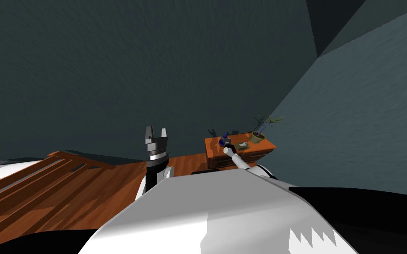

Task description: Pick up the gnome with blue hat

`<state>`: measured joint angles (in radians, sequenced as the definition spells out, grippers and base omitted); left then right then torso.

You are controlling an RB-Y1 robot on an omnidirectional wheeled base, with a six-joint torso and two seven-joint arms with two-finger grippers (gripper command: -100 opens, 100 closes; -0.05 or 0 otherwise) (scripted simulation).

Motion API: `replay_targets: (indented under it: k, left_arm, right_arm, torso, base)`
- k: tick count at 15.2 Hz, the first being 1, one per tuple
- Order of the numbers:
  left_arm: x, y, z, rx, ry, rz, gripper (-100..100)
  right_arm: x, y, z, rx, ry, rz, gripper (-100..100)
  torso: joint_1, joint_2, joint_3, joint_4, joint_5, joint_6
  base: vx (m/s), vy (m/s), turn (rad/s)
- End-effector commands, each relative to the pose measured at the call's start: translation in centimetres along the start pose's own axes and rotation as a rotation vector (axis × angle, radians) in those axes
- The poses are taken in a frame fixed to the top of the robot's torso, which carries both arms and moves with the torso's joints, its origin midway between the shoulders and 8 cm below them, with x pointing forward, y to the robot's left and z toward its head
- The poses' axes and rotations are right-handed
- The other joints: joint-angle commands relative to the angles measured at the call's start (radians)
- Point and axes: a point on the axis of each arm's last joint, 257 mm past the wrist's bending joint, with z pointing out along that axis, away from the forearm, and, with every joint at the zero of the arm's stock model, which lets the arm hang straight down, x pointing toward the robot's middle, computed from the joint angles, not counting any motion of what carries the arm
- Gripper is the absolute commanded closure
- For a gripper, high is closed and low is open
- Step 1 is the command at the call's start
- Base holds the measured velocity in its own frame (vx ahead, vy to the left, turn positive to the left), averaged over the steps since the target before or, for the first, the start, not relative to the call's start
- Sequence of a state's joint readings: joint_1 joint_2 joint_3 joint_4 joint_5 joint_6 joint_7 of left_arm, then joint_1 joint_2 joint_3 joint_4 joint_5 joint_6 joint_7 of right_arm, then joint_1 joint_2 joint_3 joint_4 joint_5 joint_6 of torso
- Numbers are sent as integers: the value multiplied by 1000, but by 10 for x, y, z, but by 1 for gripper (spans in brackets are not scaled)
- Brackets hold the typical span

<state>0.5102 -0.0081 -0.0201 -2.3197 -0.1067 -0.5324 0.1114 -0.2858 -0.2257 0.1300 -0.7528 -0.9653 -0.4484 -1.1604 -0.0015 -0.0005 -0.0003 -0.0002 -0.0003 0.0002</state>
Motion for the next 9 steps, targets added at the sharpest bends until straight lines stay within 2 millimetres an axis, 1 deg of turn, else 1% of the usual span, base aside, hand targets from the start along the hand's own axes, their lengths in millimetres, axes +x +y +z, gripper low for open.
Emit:
replay_targets:
  k: [1,3,4,5,6,9]
  left_arm:
    - [0,0,0,0,0,0,0]
    - [0,0,0,0,0,0,0]
    - [0,0,0,0,0,0,0]
    - [0,0,0,0,0,0,0]
    - [0,0,0,0,0,0,0]
    - [0,0,0,0,0,0,0]
  right_arm:
    - [-8,2,1,-14,-22,38,-100]
    - [-14,4,2,-25,-37,63,-100]
    - [-10,2,1,-18,-27,47,-100]
    - [-9,12,1,-46,-22,57,-100]
    - [-7,21,1,-72,-15,63,-100]
    - [-2,49,-1,-154,1,79,-100]
  torso:
    - [0,0,0,0,0,0]
    - [0,0,0,0,0,0]
    - [-1,0,0,0,0,0]
    - [0,0,0,0,0,0]
    - [0,1,0,0,0,0]
    - [-5,3,2,1,-1,-2]
  base:
    - [-9,-26,67]
    - [-12,-32,69]
    - [-8,-22,25]
    - [-18,-24,373]
    - [-45,-50,216]
    - [-71,-113,469]
